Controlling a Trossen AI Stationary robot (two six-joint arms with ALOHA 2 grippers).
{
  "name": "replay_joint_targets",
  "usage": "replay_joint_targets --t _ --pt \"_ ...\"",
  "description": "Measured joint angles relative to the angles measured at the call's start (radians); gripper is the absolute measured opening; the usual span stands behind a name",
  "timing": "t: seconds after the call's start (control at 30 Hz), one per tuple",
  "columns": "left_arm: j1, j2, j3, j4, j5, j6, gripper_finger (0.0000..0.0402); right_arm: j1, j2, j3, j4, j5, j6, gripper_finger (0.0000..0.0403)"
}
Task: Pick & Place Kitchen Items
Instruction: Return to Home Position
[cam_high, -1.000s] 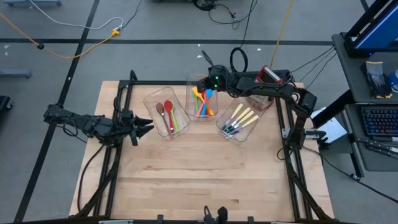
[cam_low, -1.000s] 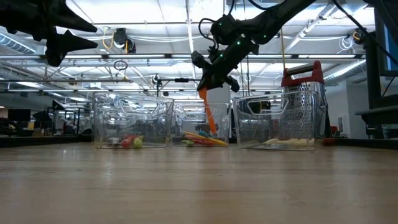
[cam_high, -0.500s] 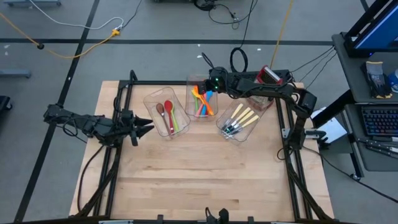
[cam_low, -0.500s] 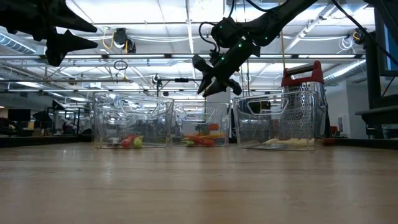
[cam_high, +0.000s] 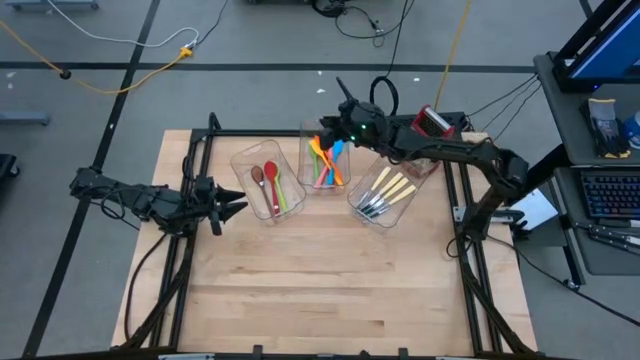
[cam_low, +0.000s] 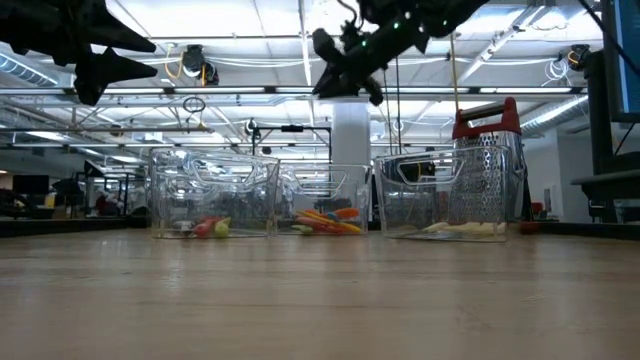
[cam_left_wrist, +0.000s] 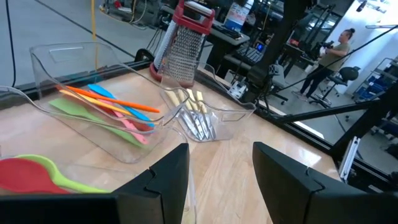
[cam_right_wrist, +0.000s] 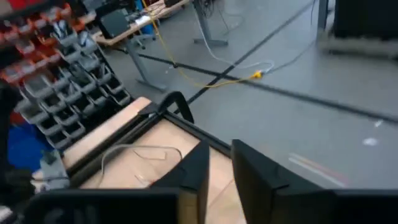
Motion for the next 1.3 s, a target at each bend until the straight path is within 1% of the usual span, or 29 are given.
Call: replay_joint_targets --t 0.13,0.17,0.23,0.33,0.4,0.47,0.53,0.6,0.73,0.8,0.93,1.03,1.2,1.3 --pt "0.0 0.0 0.0 0.0 0.001 0.0 0.0179 0.05 -0.063 0.0 -0.028 0.05 -0.108 0.0013" --pt "0.0 0.0 0.0 0.0 0.001 0.0 0.0179 0.063 -0.077 0.001 -0.038 0.061 -0.136 0.0007" --pt "0.0 0.0 0.0 0.0 0.001 0.0 0.018 0.087 -0.104 0.001 -0.072 0.082 -0.188 0.0008" --pt "0.0 0.0 0.0 0.002 -0.003 0.01 0.018 0.121 -0.126 0.001 -0.082 0.082 -0.254 0.0011" --pt "0.0 0.0 0.0 0.009 -0.028 0.018 0.0179 0.143 -0.139 0.001 -0.101 0.082 -0.287 0.0008" --pt "0.0 0.0 0.0 0.025 -0.029 0.014 0.018 0.165 -0.143 0.001 -0.113 0.082 -0.32 0.0003" --pt "0.0 0.0 0.0 0.038 -0.007 0.078 0.0179 0.187 -0.143 0.001 -0.13 0.081 -0.356 0.0001" --pt "0.0 0.0 0.0 0.042 0.045 0.158 0.0179 0.206 -0.142 0.001 -0.165 0.079 -0.384 0.0004" --pt "0.0 0.0 0.0 0.028 0.14 0.279 0.0179 0.229 -0.143 0.001 -0.288 0.08 -0.373 0.0008" --pt "0.0 0.0 0.0 0.01 0.136 0.303 0.018 0.234 -0.142 0.001 -0.358 0.081 -0.348 0.0007" --pt "0.0 -0.001 -0.002 -0.006 0.079 0.335 0.018 0.234 -0.142 0.001 -0.455 0.08 -0.335 0.0002" --pt "0.0 -0.016 -0.002 -0.005 0.088 0.379 0.018 0.234 -0.142 0.001 -0.508 0.08 -0.328 0.0001" --pt "0.0 -0.046 -0.01 0.009 0.117 0.388 0.0179 0.25 -0.142 -0.002 -0.548 0.082 -0.31 0.0001" --pt "0.0 -0.061 -0.051 0.06 0.133 0.405 0.0179 0.266 -0.172 -0.059 -0.523 0.085 -0.306 0.0001"
